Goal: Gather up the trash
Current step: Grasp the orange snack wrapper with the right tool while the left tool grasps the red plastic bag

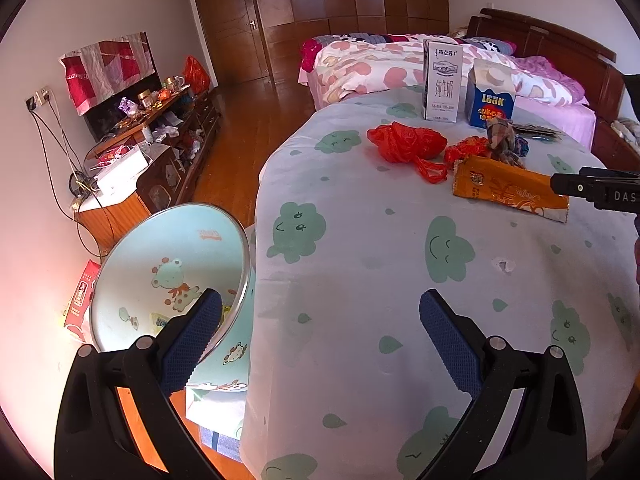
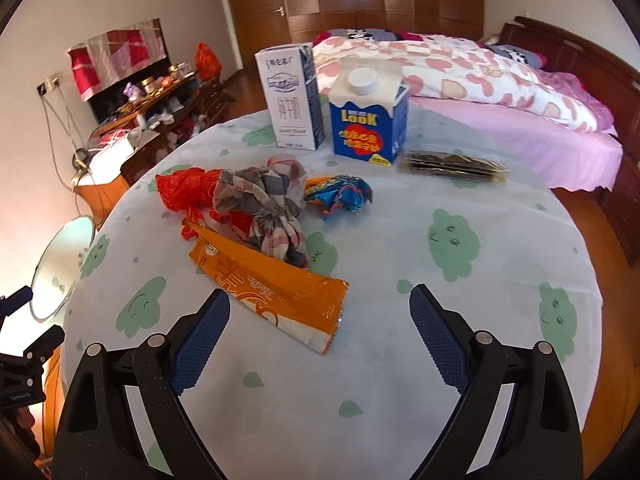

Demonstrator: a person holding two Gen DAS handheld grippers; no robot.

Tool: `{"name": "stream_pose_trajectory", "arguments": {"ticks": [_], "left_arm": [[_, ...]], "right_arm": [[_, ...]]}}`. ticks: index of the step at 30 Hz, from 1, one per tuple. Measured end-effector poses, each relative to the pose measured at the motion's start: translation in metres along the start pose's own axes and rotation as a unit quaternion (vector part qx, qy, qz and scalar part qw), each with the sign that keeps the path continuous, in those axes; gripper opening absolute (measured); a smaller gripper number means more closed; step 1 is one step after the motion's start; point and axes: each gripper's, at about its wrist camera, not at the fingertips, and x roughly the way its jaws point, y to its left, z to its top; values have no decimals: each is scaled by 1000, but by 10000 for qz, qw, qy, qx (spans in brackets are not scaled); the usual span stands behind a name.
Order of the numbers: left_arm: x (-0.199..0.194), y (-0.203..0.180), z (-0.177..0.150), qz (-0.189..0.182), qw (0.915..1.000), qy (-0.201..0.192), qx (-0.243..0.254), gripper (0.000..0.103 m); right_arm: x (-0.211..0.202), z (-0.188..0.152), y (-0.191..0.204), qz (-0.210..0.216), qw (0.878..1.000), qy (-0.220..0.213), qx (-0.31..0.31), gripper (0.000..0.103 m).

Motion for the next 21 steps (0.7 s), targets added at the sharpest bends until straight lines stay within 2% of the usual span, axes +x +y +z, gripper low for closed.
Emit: {"name": "stream_pose_trajectory", "arguments": {"ticks": [3, 5, 7, 8, 10, 12, 13, 16, 21], "left_arm": [[4, 1, 5, 29, 10000, 22, -40, 97], [6, 2, 7, 20, 9999, 43, -91, 97], [8, 3, 10, 14, 9999, 54, -121, 97], [10, 2, 10, 15, 9999, 60, -129, 97], [13, 3, 12, 11, 9999, 81, -149, 97], [16, 2, 13, -5, 9998, 95, -170, 97], [17, 2, 14, -23, 9998, 98, -184, 97], [21, 0, 19, -119, 9996, 93, -217, 97], [31, -11, 37, -153, 9998, -48, -111, 96]], "right_arm": [[17, 8, 12, 104, 9974, 257, -667, 89], [21, 11, 20, 54, 9952, 337, -920, 84], [25, 10, 26, 11, 9924, 470, -1140, 67], [27, 9, 28, 45, 9917, 509, -1182, 61], [23, 5, 27, 161, 9912, 532, -1205, 41], [15, 1, 24, 271, 9918, 479, -1155, 34], [8, -3, 21, 352, 9927, 417, -1073, 26], [-13, -15, 14, 513, 9948, 154, -864, 19], [-43, -23, -1, 627, 9970, -378, -259, 19]]}}
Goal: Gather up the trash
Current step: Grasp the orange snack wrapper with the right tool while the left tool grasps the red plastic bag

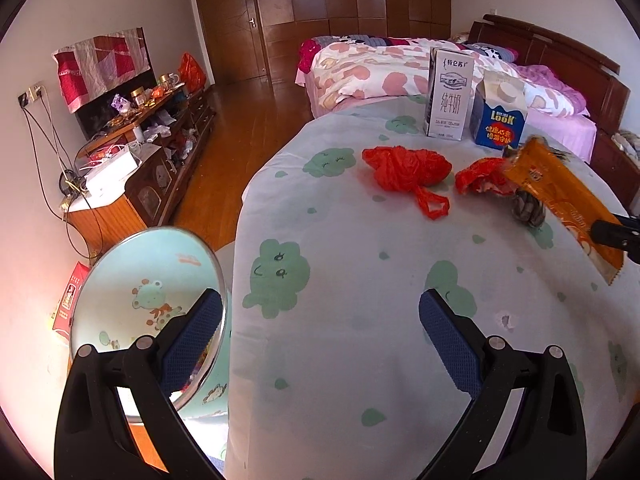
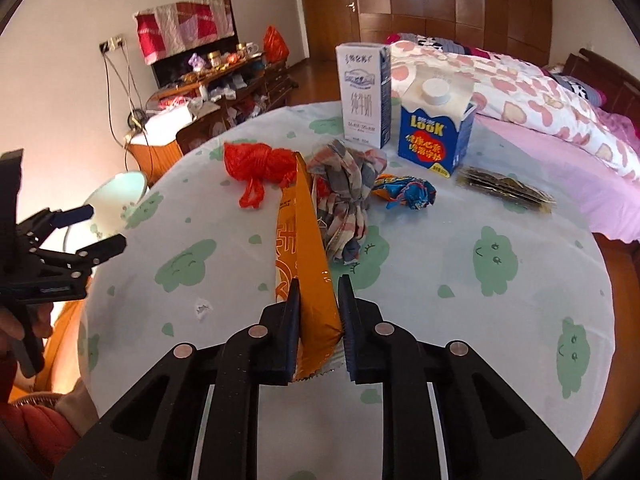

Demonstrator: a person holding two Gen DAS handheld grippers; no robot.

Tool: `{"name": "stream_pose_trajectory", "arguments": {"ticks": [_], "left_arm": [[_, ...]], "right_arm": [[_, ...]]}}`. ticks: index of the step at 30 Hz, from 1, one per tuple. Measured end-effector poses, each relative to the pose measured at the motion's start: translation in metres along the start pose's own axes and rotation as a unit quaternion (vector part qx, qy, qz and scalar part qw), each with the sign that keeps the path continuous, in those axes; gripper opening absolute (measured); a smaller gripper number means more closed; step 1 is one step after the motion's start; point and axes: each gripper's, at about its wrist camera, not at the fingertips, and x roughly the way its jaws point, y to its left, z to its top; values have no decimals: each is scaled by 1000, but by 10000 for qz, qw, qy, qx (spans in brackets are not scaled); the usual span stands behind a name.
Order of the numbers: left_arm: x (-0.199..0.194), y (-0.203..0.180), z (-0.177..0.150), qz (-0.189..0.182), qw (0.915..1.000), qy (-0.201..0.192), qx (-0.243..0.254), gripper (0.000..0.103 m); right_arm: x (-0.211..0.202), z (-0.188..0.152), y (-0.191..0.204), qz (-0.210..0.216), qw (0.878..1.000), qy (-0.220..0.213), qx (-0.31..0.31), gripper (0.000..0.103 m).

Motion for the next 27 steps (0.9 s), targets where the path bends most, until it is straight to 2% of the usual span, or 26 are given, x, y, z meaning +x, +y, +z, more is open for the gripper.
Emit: {"name": "stream_pose_trajectory", "arguments": {"ticks": [6, 9, 14, 18, 21, 23, 25, 27], "left_arm": [[16, -13, 35, -82, 9996, -256, -9, 96], [32, -23, 55, -174, 9993, -314, -42, 96], [64, -44, 84, -220, 9990, -392, 2, 93], [94, -56, 93, -286, 9995, -134, 18, 85], [114, -61, 94, -398, 9991, 162, -35, 73], [123, -64, 93, -465, 9984, 308, -92, 60], [126, -65, 91, -580, 9976, 369, -110, 38], [122, -64, 89, -686, 9970, 329, -124, 29]], "right_arm": [[-22, -2, -18, -227, 9956, -521, 751, 19], [-30, -3, -31, -752, 9888, -743, 1049, 19], [-31, -4, -49, -982, 9812, -802, 1453, 19], [-28, -4, -59, -1197, 9782, -749, 1525, 19], [-27, -6, -68, -1182, 9779, -690, 1578, 19], [-26, -10, -73, -1227, 9776, -666, 1572, 19], [-25, -13, -72, -1286, 9772, -630, 1568, 19], [-25, -15, -71, -1290, 9763, -633, 1618, 19]]}}
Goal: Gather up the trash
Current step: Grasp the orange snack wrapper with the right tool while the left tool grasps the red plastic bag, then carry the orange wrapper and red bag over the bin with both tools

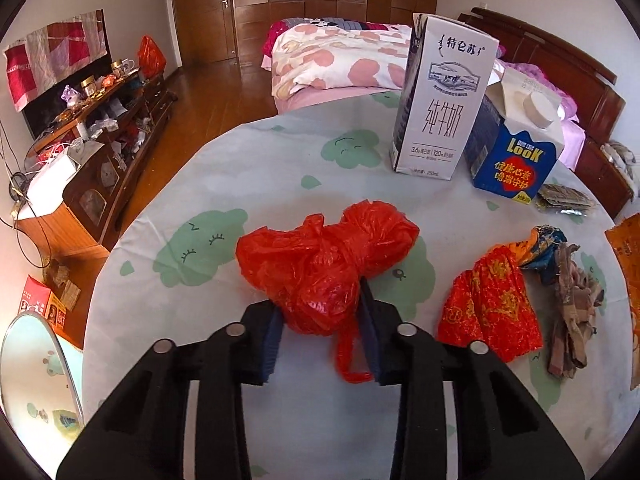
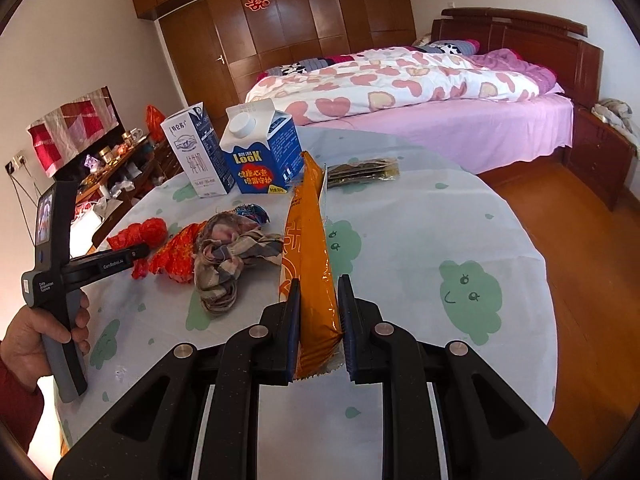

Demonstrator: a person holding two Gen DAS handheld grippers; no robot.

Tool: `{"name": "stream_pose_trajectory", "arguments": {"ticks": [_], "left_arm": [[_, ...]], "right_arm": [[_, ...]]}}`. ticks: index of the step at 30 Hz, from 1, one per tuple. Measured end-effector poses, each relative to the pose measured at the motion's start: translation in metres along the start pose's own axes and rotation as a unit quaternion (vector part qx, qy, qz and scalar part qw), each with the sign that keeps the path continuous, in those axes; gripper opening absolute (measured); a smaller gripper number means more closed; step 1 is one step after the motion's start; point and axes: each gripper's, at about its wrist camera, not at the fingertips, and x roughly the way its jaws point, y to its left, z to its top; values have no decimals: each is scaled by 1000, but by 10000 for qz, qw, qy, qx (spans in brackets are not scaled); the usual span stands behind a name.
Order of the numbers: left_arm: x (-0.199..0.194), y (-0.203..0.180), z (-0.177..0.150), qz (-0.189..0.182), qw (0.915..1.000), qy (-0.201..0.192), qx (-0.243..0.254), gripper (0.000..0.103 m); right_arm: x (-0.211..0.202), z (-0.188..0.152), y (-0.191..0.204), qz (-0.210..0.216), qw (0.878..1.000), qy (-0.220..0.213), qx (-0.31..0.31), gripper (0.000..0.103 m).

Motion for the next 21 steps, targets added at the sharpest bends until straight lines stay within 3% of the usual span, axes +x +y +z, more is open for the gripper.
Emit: {"name": "stream_pose_trajectory", "arguments": {"ticks": [6, 13, 21], "left_arm": [[-31, 4, -13, 30, 9996, -268, -11, 27], [-85, 21, -39, 457, 9972, -579, -74, 27], [-121, 58, -73, 694, 9951, -571, -419, 27]], "right_arm": [[-12, -2, 12, -28, 9996, -265, -27, 19], [-22, -9, 38, 90, 9991, -360, -181, 19], [-24, -25, 81, 262, 9980, -275, -497, 19]]}}
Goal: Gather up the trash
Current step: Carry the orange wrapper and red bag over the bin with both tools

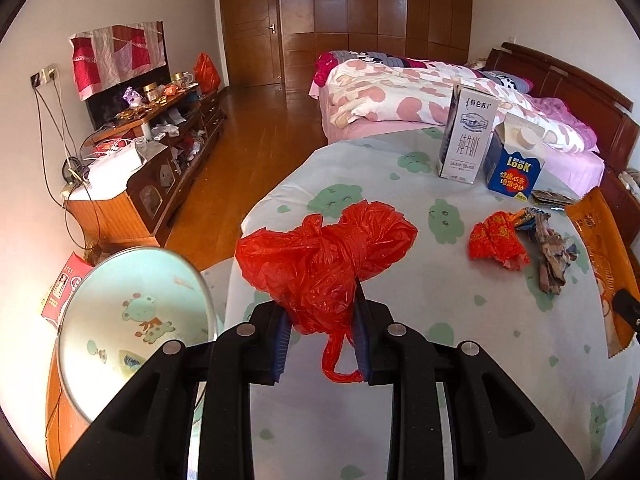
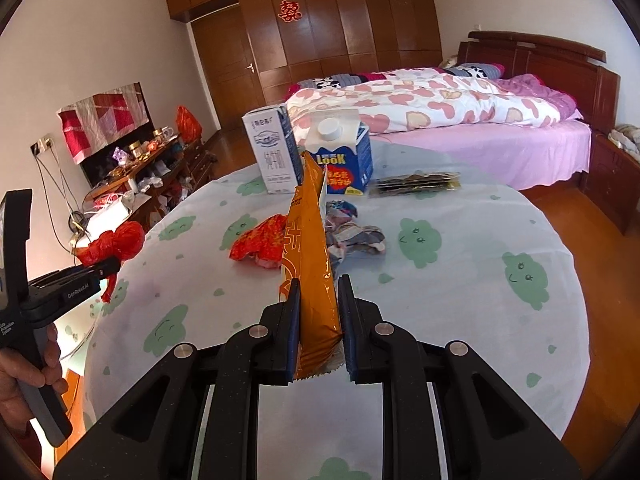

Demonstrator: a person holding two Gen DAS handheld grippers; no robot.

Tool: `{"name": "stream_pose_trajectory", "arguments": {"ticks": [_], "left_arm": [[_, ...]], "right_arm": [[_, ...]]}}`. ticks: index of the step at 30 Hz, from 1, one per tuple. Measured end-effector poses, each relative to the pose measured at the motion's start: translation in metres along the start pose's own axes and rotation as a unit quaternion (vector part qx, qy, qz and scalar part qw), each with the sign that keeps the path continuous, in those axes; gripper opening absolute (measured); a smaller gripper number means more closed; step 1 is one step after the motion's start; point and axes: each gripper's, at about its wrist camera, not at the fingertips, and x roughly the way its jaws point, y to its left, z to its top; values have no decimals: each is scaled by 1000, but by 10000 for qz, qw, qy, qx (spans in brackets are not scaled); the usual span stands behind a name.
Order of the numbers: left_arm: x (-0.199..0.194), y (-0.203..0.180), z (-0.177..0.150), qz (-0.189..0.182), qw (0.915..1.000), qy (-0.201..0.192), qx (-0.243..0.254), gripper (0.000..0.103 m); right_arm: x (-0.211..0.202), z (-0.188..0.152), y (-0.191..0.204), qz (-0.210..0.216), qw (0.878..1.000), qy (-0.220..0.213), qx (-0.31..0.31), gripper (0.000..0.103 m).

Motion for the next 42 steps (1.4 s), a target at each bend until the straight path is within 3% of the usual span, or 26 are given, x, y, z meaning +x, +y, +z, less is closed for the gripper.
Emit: {"name": "stream_pose_trajectory", "arguments": {"ticks": [17, 42], "left_arm": [[-45, 64, -33, 347, 9983, -107, -452, 27], [-56, 144, -53, 740, 9914, -81, -1080, 27]], "right_arm": [[0, -25, 85, 523, 9968, 201, -562, 19], [6, -36, 199, 1219, 9828, 384, -1336, 19]]}}
